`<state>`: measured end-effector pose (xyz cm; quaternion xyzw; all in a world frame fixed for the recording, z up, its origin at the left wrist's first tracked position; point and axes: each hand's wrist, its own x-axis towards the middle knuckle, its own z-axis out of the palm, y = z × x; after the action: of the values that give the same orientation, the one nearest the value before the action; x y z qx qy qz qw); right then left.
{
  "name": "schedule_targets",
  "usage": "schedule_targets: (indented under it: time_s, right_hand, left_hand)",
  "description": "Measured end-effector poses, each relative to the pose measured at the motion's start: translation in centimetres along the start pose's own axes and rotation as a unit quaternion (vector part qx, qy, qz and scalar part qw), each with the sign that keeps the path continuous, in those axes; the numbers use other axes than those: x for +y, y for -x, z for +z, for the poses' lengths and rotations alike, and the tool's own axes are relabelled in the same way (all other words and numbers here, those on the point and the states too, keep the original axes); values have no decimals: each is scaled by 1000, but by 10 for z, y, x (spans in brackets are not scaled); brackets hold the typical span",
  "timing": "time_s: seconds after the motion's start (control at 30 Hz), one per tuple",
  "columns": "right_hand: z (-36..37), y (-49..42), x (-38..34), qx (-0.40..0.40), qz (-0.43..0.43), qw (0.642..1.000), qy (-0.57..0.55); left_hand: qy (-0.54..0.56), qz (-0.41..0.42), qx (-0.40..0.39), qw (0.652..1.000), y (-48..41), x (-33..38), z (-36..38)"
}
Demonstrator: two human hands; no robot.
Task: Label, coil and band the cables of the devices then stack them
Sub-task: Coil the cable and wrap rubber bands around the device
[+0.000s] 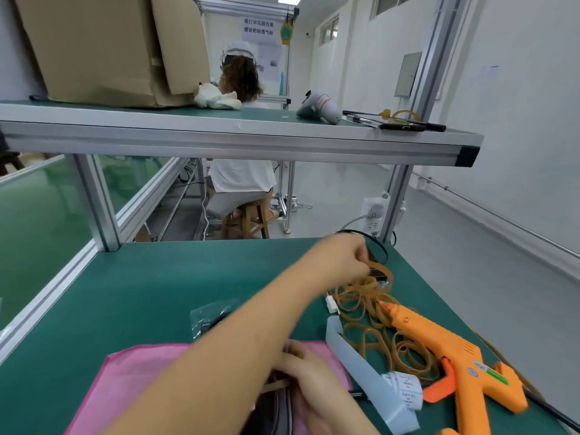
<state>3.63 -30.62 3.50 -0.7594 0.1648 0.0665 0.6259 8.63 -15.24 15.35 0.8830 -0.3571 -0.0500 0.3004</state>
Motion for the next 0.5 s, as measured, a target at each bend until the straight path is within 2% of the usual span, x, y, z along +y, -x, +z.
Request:
schedule_targets:
  time_s: [0.03, 0.1, 0.17, 0.23, 0.33, 0.43, 0.5]
  right_hand:
    - [9, 24, -9, -45, -24, 996, -67]
    - [93, 51, 1, -130, -13, 970, -207]
    - [138, 74, -2, -185, -15, 945, -268]
    - [158, 86, -5, -195, -50, 936, -288]
    - [144, 85, -13, -181, -49, 941, -281]
    - [151, 85, -13, -197, -48, 952, -229]
    - [152, 85, -17, -204, -41, 952, -224]
  left_hand:
    - [25, -18, 18, 999, 3, -11, -18]
    - [-1, -52, 70, 996, 11, -40, -50]
    - [-66, -84, 122, 987, 21, -72, -78]
    - [-118, -109, 139, 977, 35, -102, -93]
    - [-114, -108, 70, 985, 56, -132, -89]
    - [27, -89, -26, 995, 75, -140, -68]
    - [89, -81, -59, 991, 84, -141, -55]
